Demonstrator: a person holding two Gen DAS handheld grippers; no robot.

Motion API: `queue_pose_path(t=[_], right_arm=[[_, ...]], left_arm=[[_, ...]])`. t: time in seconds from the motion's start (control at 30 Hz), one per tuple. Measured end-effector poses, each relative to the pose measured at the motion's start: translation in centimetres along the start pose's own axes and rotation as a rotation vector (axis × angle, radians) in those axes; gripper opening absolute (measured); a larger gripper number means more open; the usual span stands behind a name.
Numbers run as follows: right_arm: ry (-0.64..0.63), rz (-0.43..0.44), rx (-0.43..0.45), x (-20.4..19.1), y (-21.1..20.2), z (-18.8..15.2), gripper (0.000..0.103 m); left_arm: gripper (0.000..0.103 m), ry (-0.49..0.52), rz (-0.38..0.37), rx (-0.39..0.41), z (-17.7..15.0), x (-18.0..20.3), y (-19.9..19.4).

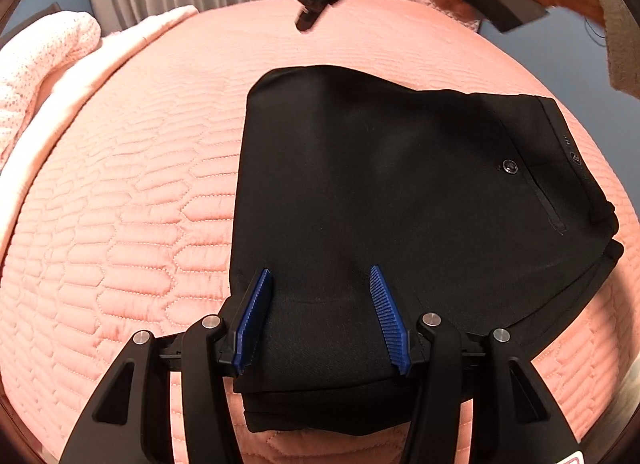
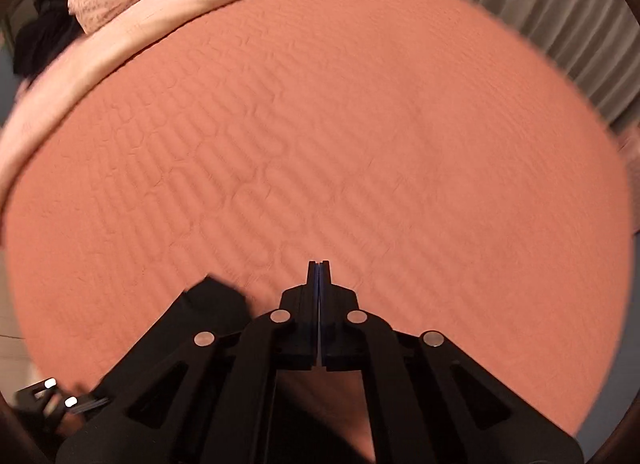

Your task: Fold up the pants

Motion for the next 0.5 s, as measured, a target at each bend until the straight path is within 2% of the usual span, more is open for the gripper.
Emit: queue_pose_path(t=[0.03, 0.07, 0.13, 0.17, 0.23, 0.27, 0.3, 0.33, 0.37, 0.4, 0.47, 0.5], right_arm=[[0.068, 0.033, 0.021, 0.3, -0.3, 0.2, 0.038], [0.097, 0.084, 0.029, -0.1, -0.6, 0.2, 0.041], [0.016, 0.166, -0.014, -5.4, -0.1, 1.3, 0.042], [-0.059, 0.156, -0.048, -7.0, 0.4, 1.1, 0.046], [-0.234, 0.055, -0.128, -8.9, 2.6, 1.2, 0.067], [-0.272, 0.026, -0.17, -9.0, 3.7, 1.4, 0.068], [-0.297, 0.039, -0.251, -9.1, 5.4, 1.6, 0.068], [-0.303, 0.063, -0.321, -9.0, 6.3, 1.0, 0.06], [-0.315, 0.087, -0.383, -8.9, 6.8, 0.4, 0.042], [-0.351, 0.108, -0.442, -9.4, 7.3, 0.1, 0.009], [-0.505, 0.033, -0.484, -10.2, 7.5, -0.1, 0.004], [-0.503, 0.001, -0.502, -9.3, 8.0, 0.3, 0.003]], left_arm=[[0.051, -0.003, 0.002, 0.002, -0.2, 0.1, -0.1], [0.051, -0.005, 0.0, 0.001, -0.3, 0.1, -0.2], [0.051, -0.017, -0.01, -0.009, -0.1, 0.1, -0.4], [0.051, -0.019, -0.01, -0.009, 0.0, 0.1, -0.4], [0.051, -0.013, -0.004, -0.004, 0.1, 0.2, -0.5], [0.051, -0.016, -0.003, -0.003, 0.1, 0.2, -0.5], [0.051, -0.019, -0.003, -0.003, 0.2, 0.2, -0.5], [0.051, -0.024, -0.005, -0.005, 0.2, 0.1, -0.5], [0.051, -0.027, -0.006, -0.007, 0.3, 0.2, -0.5], [0.051, -0.028, -0.006, -0.008, 0.4, 0.2, -0.5], [0.051, -0.028, -0.006, -0.008, 0.4, 0.2, -0.5], [0.051, -0.029, -0.008, -0.006, 0.3, 0.2, -0.5]])
Point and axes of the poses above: each gripper's, at about its wrist camera, not at the fingertips, and y roughly the way its jaws point, x to its right, z to its top, the point moved 5 cm from there along y, roughly the way its jaws point, and after that the axes turned 1 degree about z, right-handed, at the moved point
